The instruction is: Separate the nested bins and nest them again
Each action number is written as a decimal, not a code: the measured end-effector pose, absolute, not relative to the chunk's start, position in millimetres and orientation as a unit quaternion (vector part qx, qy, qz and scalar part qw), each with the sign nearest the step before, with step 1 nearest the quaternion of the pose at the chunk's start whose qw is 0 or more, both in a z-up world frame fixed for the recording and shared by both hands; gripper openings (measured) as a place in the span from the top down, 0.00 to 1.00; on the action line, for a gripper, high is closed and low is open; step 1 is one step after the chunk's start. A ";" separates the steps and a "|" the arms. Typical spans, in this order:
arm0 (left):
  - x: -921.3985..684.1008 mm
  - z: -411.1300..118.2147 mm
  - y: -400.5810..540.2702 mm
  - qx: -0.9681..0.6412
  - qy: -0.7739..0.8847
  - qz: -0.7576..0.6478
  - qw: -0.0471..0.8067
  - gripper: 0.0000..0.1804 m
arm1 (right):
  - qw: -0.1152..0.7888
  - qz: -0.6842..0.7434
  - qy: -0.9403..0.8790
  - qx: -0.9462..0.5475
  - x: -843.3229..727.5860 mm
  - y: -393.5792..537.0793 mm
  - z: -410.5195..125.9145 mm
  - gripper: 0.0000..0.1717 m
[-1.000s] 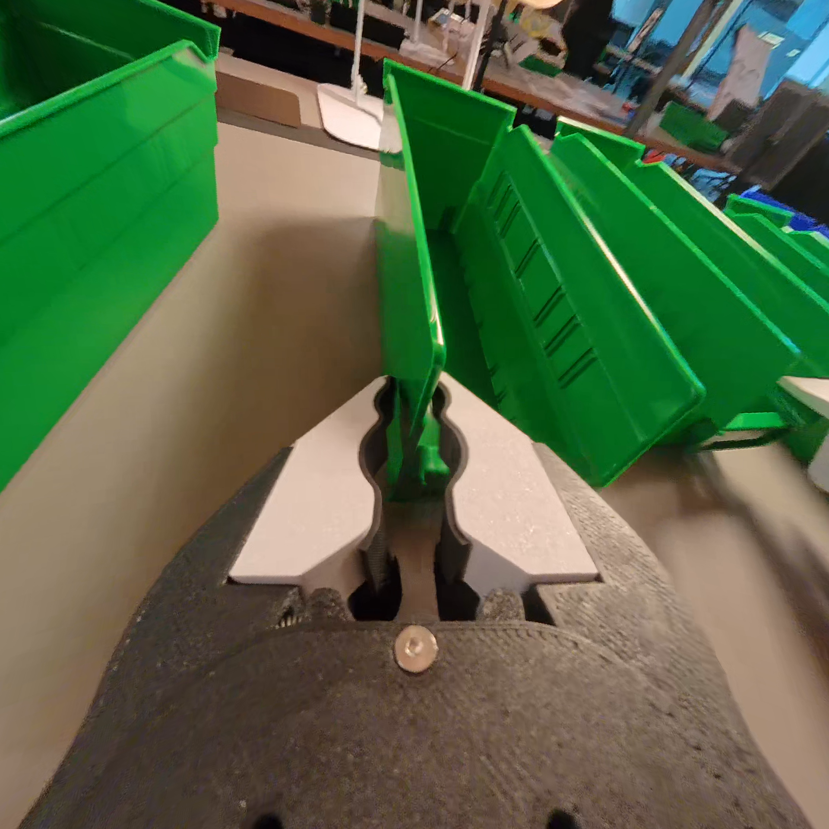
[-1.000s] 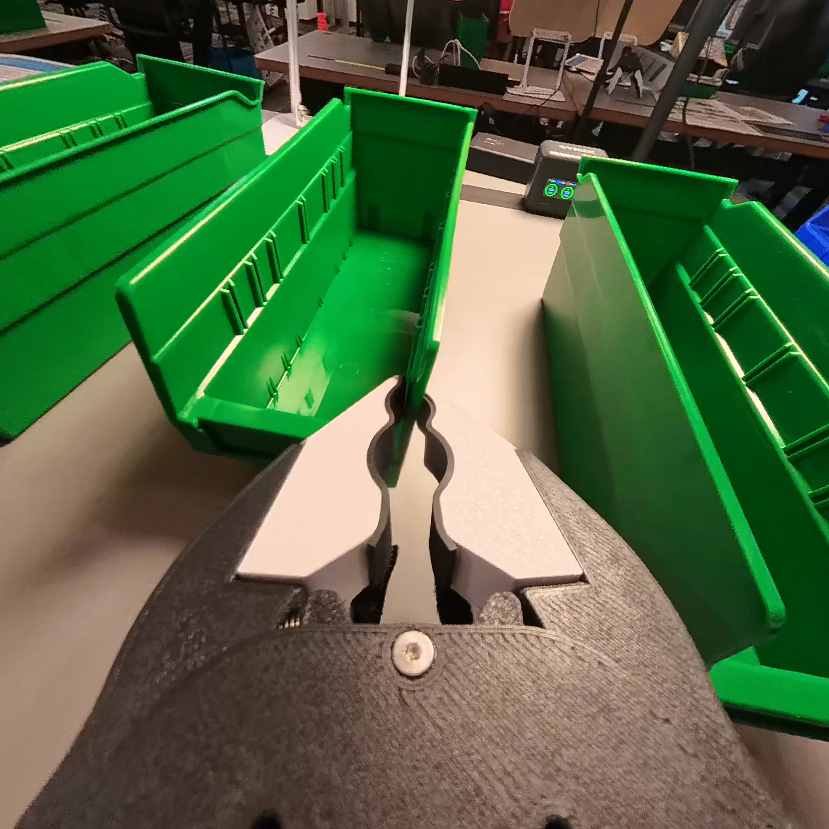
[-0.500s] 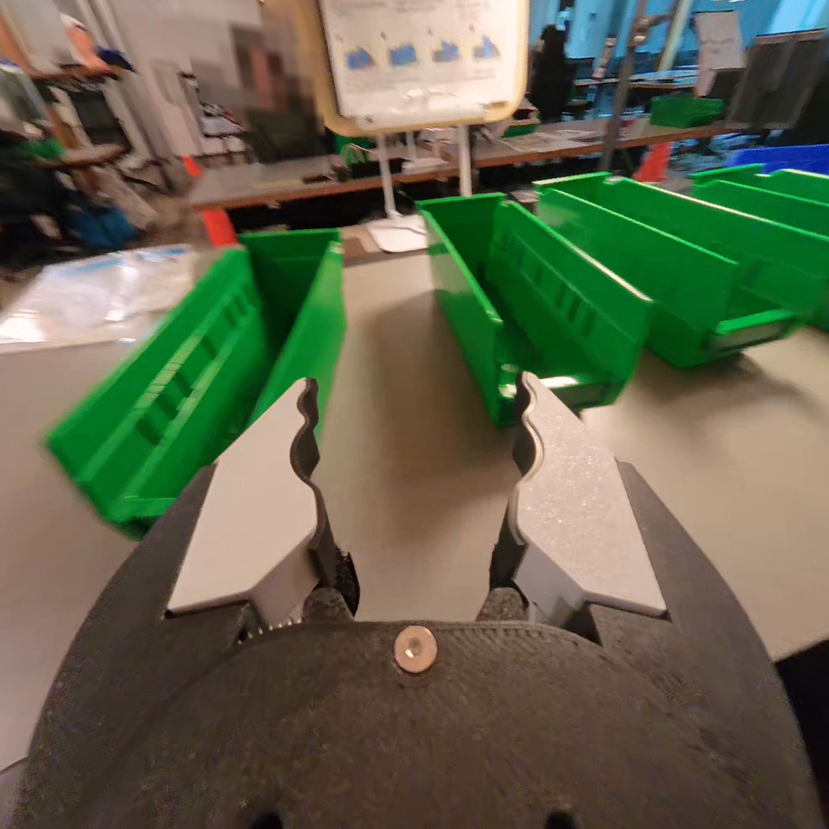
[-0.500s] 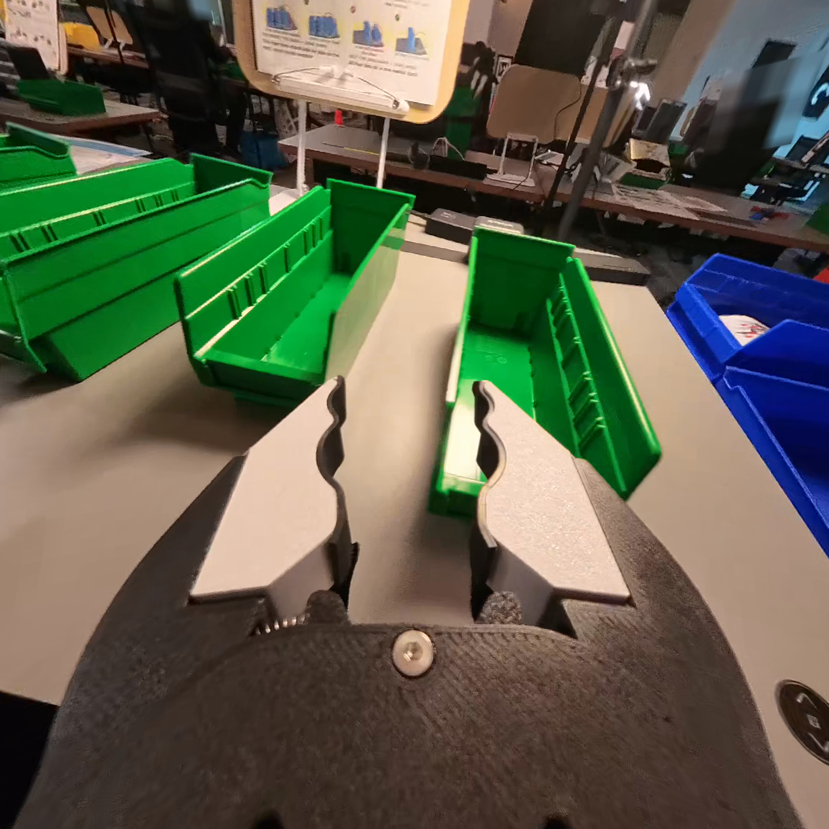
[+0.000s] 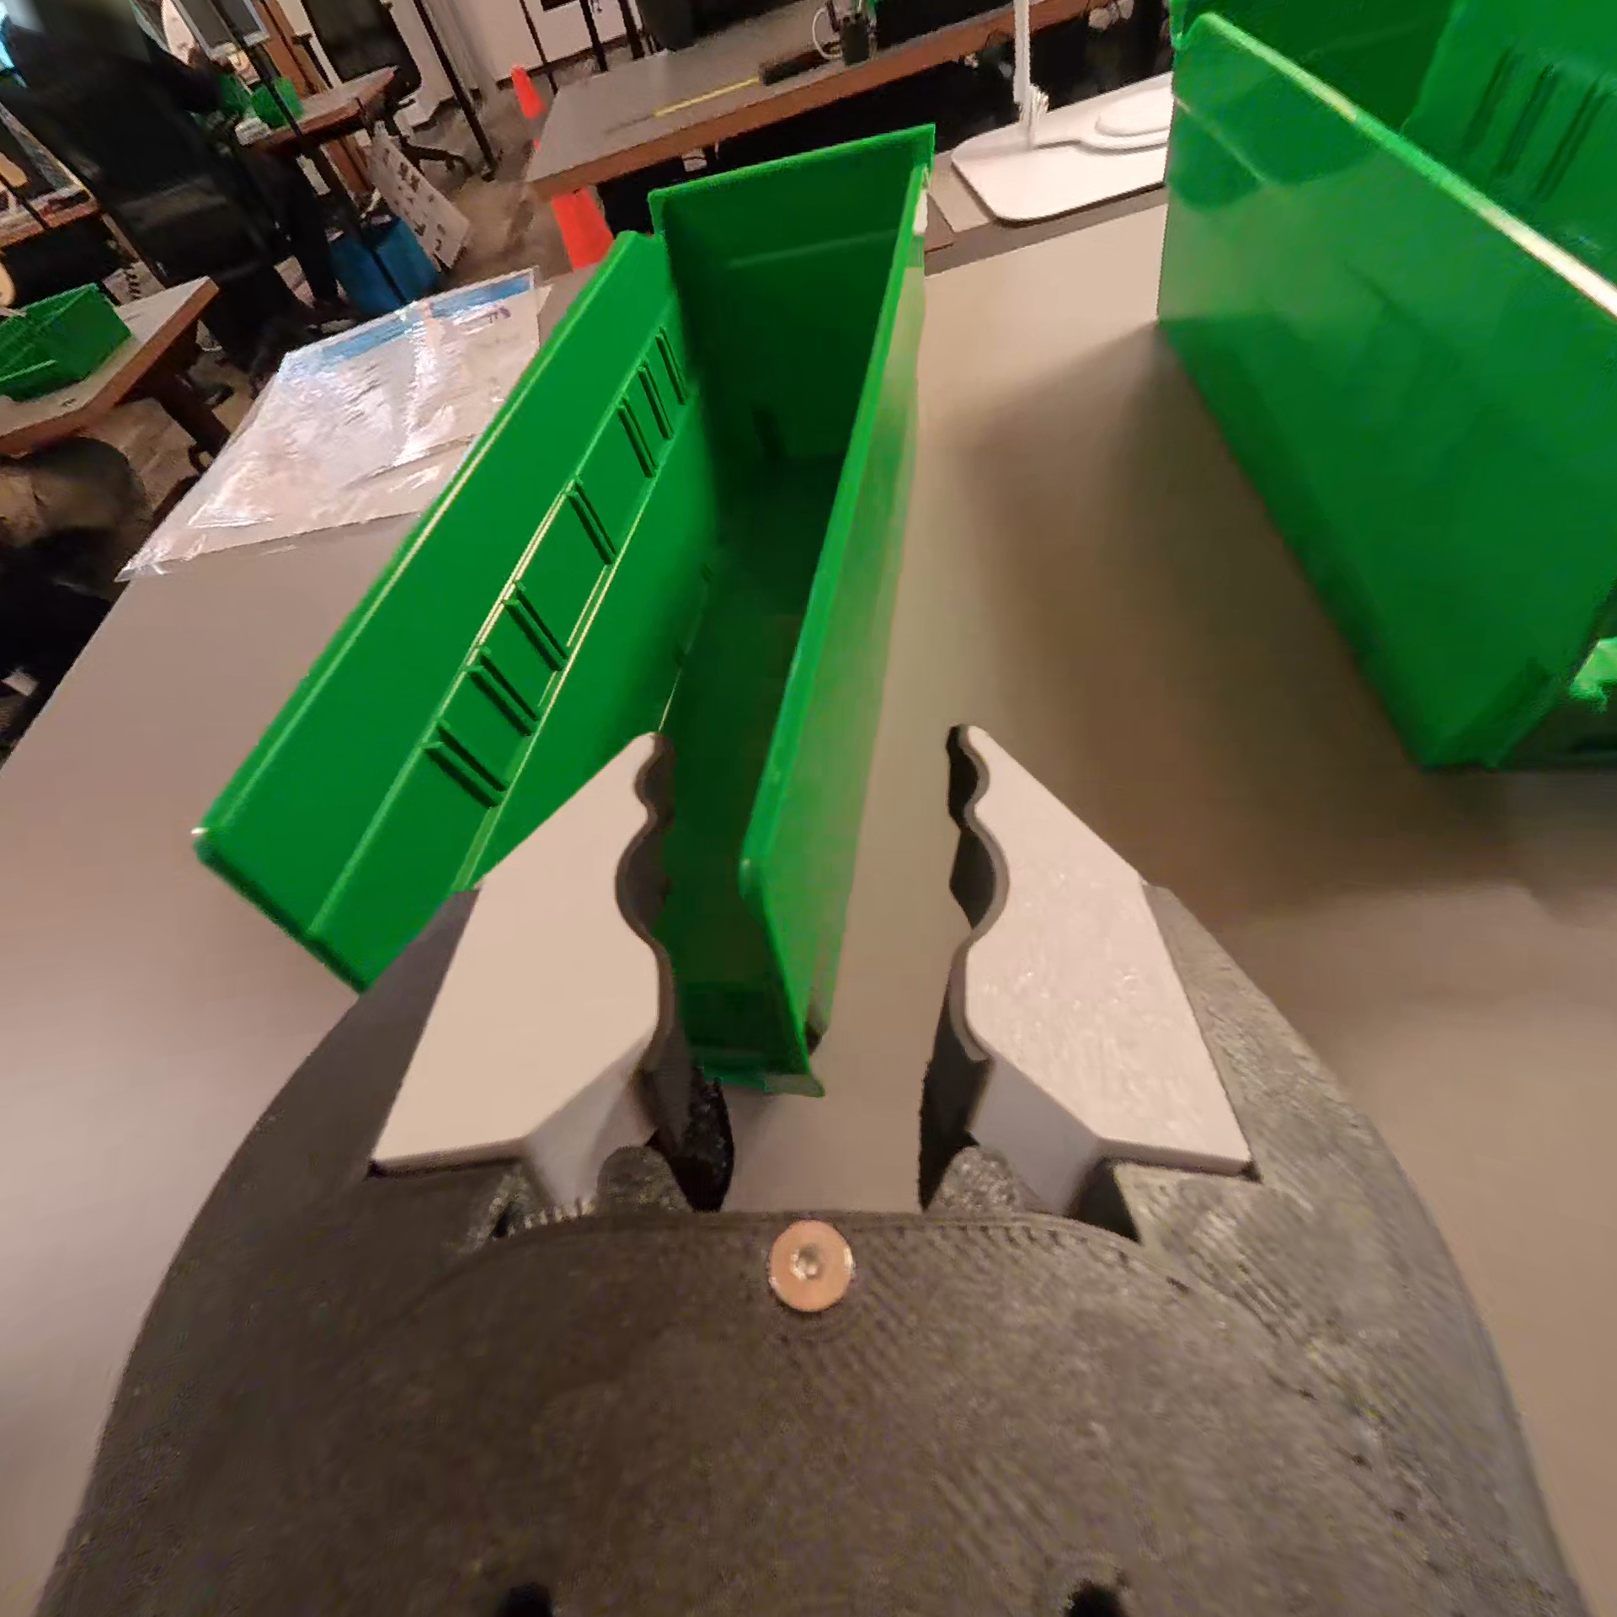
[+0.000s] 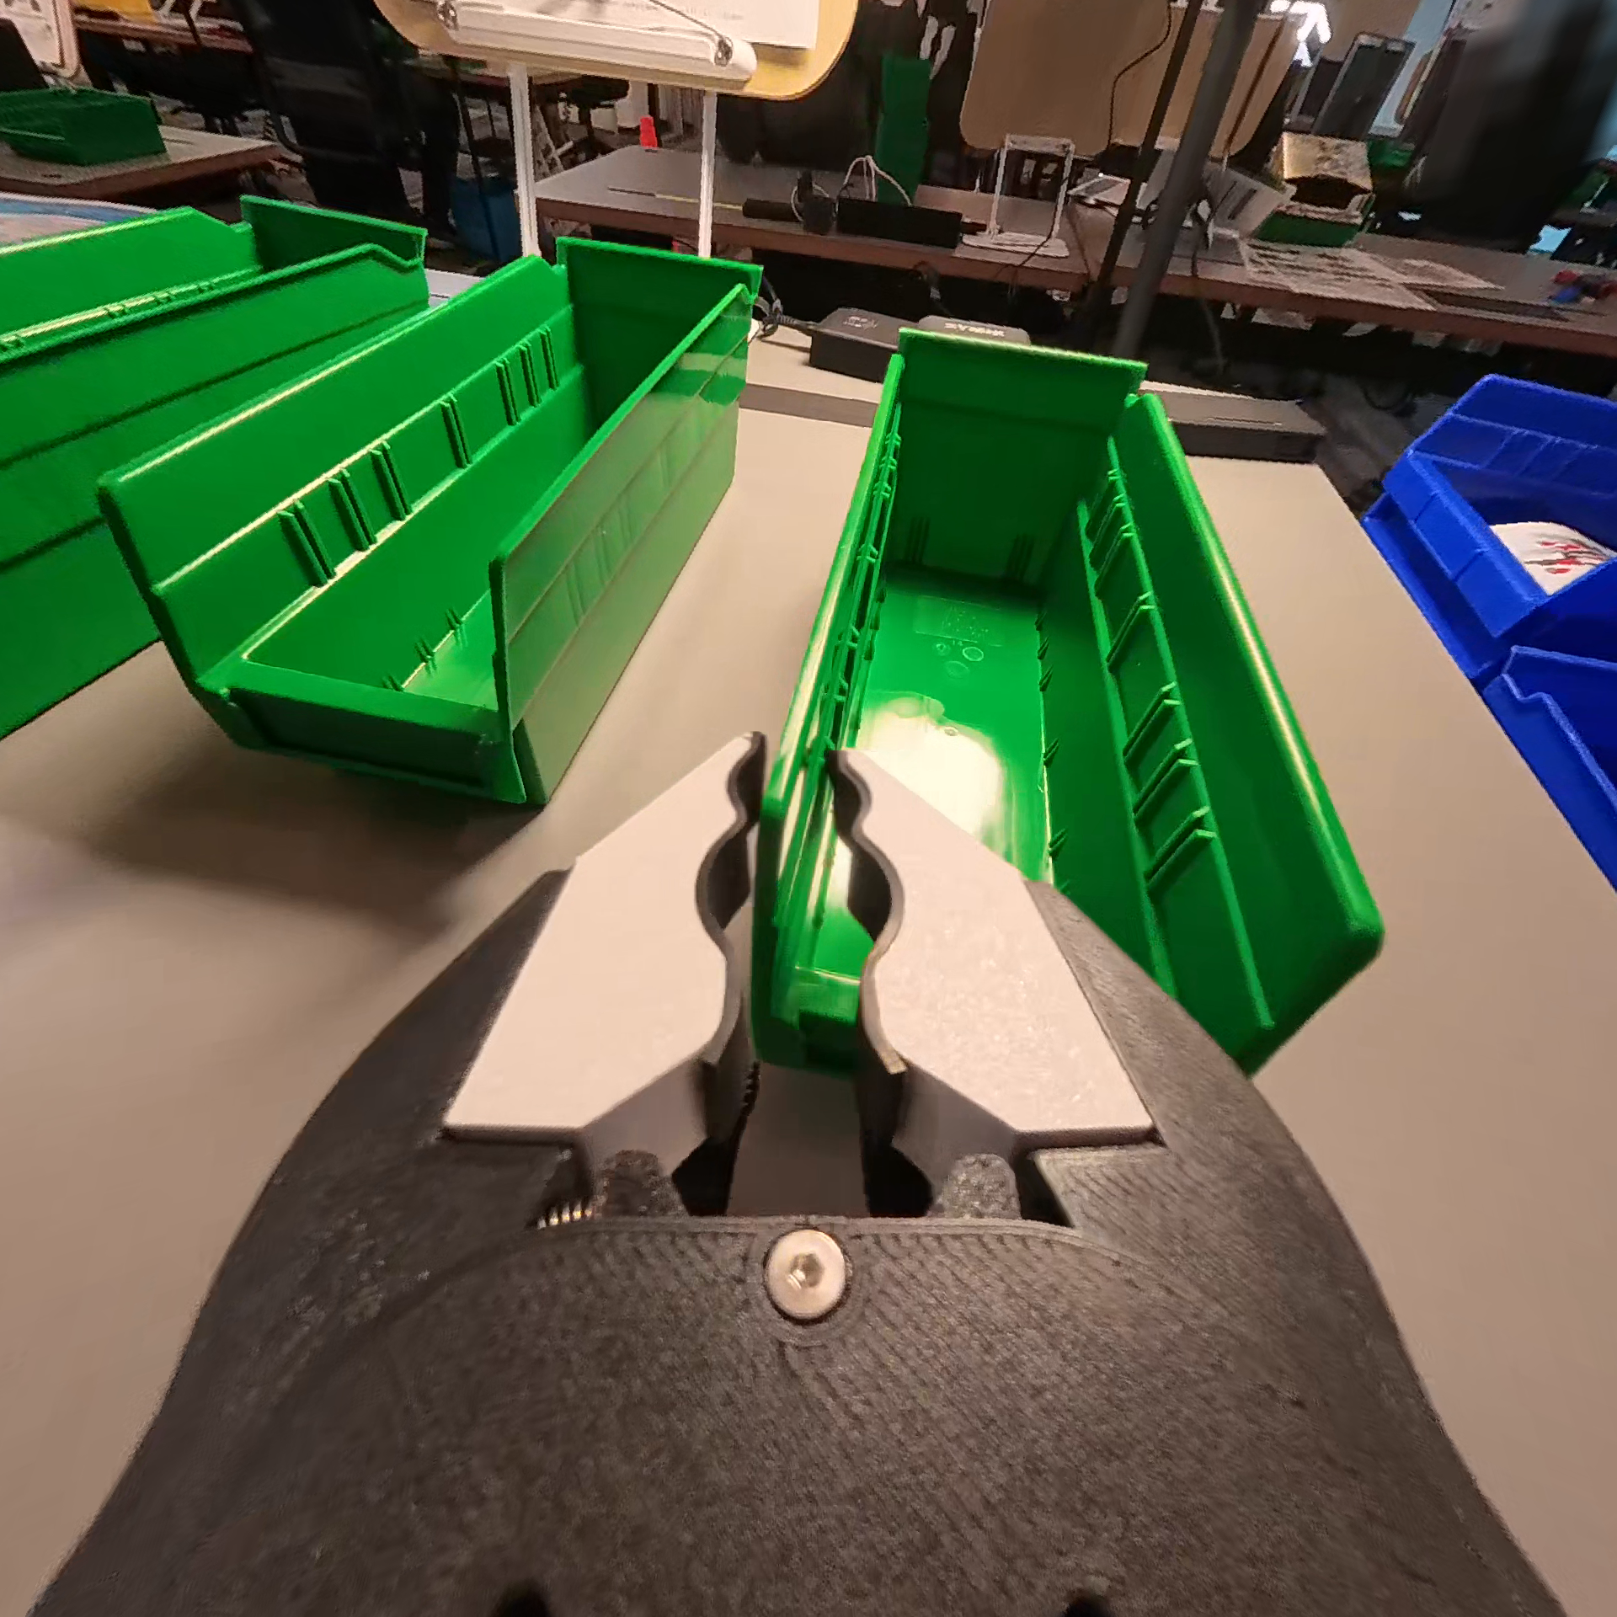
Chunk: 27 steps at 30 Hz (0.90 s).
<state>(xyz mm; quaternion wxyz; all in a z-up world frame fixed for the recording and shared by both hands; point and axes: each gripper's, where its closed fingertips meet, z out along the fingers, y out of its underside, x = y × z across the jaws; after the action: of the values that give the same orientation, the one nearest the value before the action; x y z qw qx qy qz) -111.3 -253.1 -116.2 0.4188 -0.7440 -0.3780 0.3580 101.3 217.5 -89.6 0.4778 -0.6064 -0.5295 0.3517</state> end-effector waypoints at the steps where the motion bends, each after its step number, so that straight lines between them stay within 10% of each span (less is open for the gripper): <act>1: -112.7 -114.7 -251.0 -0.741 -0.377 0.364 0.421 0.67 | 0.479 0.350 -0.530 -0.606 99.4 216.8 -90.8 0.95; 9: -117.0 -101.8 -227.4 -0.709 -0.398 0.346 0.468 0.97 | 0.486 0.344 -0.535 -0.599 86.6 216.8 -90.7 0.97; 27: -111.3 -96.4 -174.6 -0.677 -0.427 0.306 0.515 0.98 | 0.498 0.344 -0.484 -0.632 60.1 225.1 -90.4 0.98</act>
<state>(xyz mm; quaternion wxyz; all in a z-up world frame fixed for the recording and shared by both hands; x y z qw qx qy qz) -111.3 -174.6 -96.4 0.5150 -0.6774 -0.4267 0.3064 60.1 225.1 -90.4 0.4981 -0.6319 -0.4839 0.3440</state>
